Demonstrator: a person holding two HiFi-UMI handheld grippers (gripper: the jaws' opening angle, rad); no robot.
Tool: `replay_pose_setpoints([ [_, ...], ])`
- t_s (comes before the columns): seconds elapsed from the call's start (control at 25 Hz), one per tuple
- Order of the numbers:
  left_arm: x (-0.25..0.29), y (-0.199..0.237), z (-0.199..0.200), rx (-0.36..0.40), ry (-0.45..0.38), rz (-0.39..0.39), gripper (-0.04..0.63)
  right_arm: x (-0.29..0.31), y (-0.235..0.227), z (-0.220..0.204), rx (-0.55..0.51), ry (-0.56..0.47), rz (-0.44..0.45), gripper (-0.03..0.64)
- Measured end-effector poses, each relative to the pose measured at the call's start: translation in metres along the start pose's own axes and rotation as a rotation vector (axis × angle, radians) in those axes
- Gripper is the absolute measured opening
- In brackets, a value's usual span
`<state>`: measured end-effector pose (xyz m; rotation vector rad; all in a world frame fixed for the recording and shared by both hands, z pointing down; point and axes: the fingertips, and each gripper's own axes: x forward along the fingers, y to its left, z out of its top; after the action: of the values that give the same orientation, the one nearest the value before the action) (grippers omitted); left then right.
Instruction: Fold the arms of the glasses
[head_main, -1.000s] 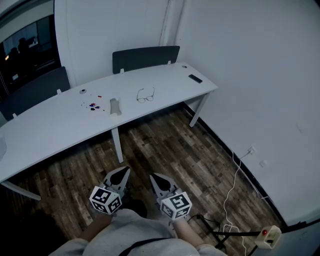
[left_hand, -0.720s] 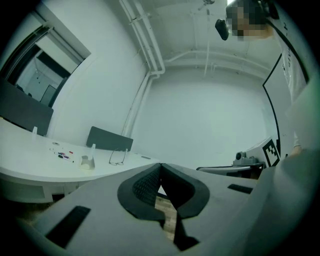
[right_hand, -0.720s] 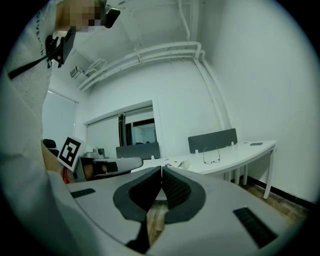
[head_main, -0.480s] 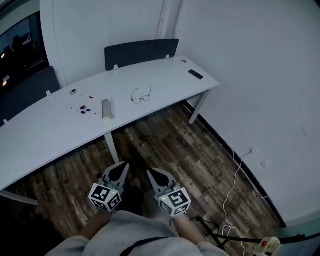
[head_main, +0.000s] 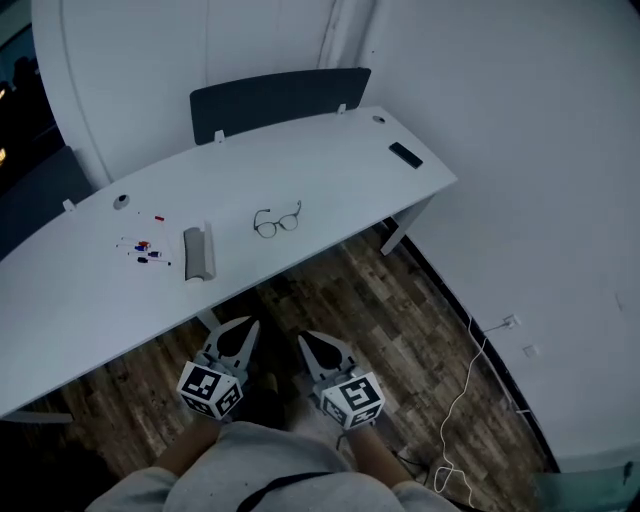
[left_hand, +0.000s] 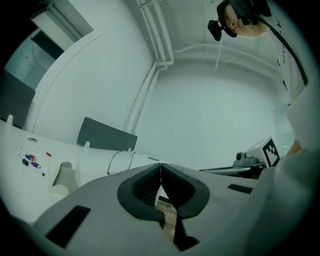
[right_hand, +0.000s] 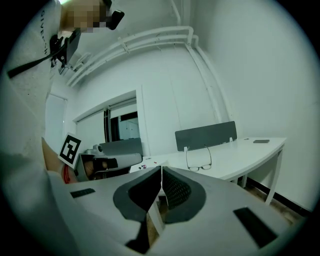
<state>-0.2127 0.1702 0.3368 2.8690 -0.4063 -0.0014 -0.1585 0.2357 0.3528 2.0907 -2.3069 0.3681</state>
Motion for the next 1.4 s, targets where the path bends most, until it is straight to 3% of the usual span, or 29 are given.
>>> replay_pose_setpoints([
  [0.32,0.093,0.066,0.004,-0.016,0.048,0.0,0.015,0.084,-0.077,0.013,0.038,0.022,0.0,0.02],
  [0.72,0.147,0.11,-0.014,-0.056,0.104,0.026,0.015,0.128,-0.141,0.002,0.099,0.074,-0.034,0.02],
  [1.0,0.175,0.144,-0.017,-0.062,0.099,0.13,0.024,0.166,-0.185,0.006,0.086,0.112,0.03,0.02],
  [1.12,0.188,0.162,-0.013,-0.066,0.092,0.203,0.109,0.192,-0.211,0.011,0.074,0.13,0.076,0.02],
  [1.4,0.223,0.19,-0.01,-0.047,0.085,0.334,0.15,0.241,-0.266,0.022,0.041,0.177,0.182,0.02],
])
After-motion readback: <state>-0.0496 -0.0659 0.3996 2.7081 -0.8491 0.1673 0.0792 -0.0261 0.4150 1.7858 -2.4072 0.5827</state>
